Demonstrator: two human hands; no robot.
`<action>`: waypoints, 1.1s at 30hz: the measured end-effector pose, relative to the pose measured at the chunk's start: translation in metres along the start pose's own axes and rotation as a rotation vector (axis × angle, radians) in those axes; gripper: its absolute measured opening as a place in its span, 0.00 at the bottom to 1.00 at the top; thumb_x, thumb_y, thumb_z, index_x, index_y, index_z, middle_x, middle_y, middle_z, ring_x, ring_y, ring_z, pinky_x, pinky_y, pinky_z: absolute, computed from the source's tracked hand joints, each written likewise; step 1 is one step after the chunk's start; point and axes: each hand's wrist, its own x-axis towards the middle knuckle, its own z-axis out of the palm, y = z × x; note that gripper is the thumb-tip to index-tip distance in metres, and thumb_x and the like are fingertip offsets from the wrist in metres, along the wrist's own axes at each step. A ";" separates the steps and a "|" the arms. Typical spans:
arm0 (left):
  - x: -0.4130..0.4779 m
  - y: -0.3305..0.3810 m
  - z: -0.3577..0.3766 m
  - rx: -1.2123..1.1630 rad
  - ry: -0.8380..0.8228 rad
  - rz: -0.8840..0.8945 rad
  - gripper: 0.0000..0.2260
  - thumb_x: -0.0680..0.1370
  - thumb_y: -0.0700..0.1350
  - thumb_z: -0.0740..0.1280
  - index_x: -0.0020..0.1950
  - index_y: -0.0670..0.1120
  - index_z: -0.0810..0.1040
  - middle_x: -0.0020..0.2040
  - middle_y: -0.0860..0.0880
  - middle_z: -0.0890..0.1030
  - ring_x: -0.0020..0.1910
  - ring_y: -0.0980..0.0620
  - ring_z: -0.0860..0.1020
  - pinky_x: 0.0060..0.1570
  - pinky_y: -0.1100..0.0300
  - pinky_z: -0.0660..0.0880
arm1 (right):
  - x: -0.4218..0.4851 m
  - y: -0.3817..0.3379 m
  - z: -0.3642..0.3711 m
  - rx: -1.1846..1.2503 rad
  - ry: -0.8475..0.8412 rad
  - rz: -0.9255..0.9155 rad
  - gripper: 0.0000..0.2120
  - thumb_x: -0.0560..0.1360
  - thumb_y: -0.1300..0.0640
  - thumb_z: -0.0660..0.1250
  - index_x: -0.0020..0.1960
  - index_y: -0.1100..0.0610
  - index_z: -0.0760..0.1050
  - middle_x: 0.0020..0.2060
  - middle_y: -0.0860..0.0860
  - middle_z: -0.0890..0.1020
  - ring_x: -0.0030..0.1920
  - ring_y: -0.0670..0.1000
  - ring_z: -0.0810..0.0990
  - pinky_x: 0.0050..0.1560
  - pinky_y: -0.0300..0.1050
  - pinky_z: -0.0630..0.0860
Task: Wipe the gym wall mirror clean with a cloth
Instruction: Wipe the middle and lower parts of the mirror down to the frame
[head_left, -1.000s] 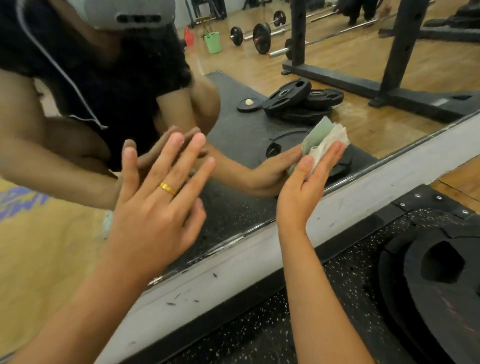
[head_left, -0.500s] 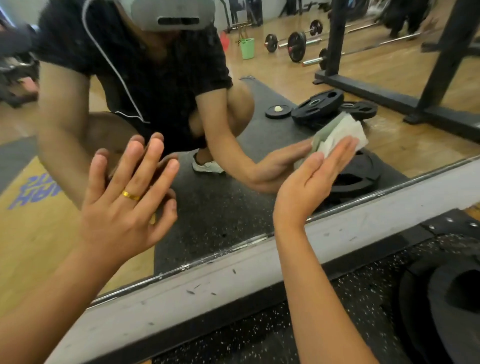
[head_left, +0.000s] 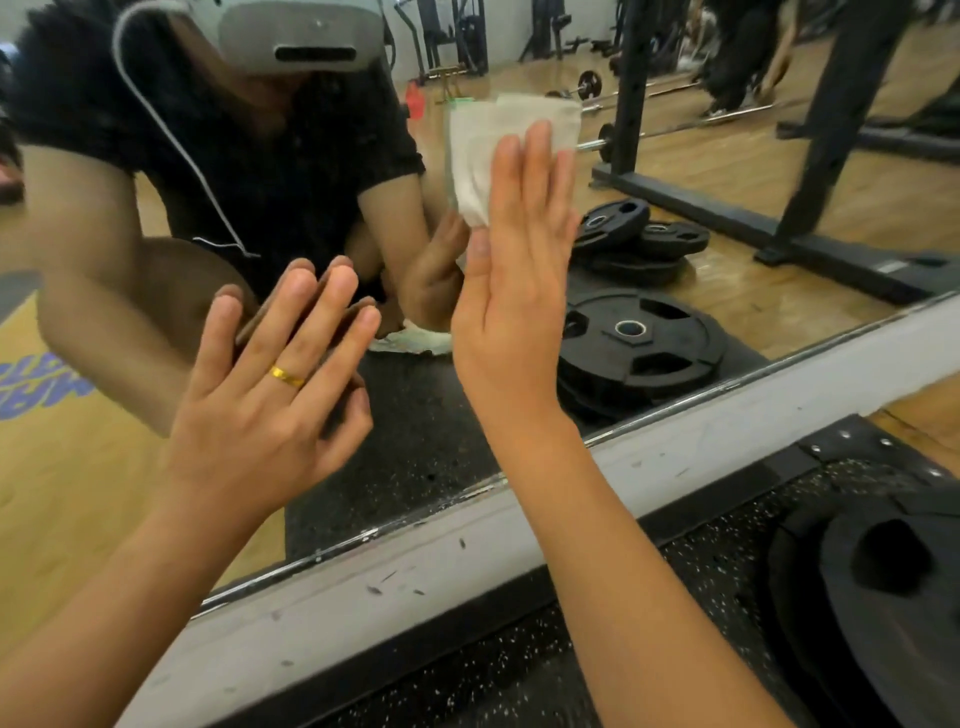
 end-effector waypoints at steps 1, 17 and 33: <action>0.000 0.000 0.001 0.001 0.000 0.006 0.29 0.80 0.47 0.66 0.81 0.42 0.66 0.81 0.40 0.65 0.81 0.40 0.62 0.78 0.38 0.55 | 0.007 -0.006 0.004 0.002 -0.006 -0.040 0.23 0.84 0.68 0.58 0.78 0.68 0.61 0.79 0.66 0.61 0.81 0.66 0.52 0.82 0.63 0.47; -0.001 0.001 -0.001 -0.020 0.019 -0.008 0.28 0.80 0.46 0.66 0.80 0.42 0.67 0.81 0.40 0.64 0.80 0.39 0.63 0.79 0.39 0.52 | -0.093 0.045 -0.004 -0.079 -0.077 0.163 0.25 0.86 0.60 0.52 0.82 0.62 0.51 0.82 0.62 0.55 0.82 0.52 0.41 0.83 0.55 0.43; -0.002 0.001 0.002 -0.026 0.053 -0.004 0.28 0.79 0.46 0.67 0.79 0.43 0.69 0.80 0.41 0.66 0.80 0.39 0.63 0.78 0.39 0.54 | -0.190 0.086 -0.013 -0.112 -0.214 0.278 0.33 0.86 0.54 0.51 0.83 0.40 0.37 0.83 0.39 0.41 0.83 0.52 0.41 0.77 0.71 0.59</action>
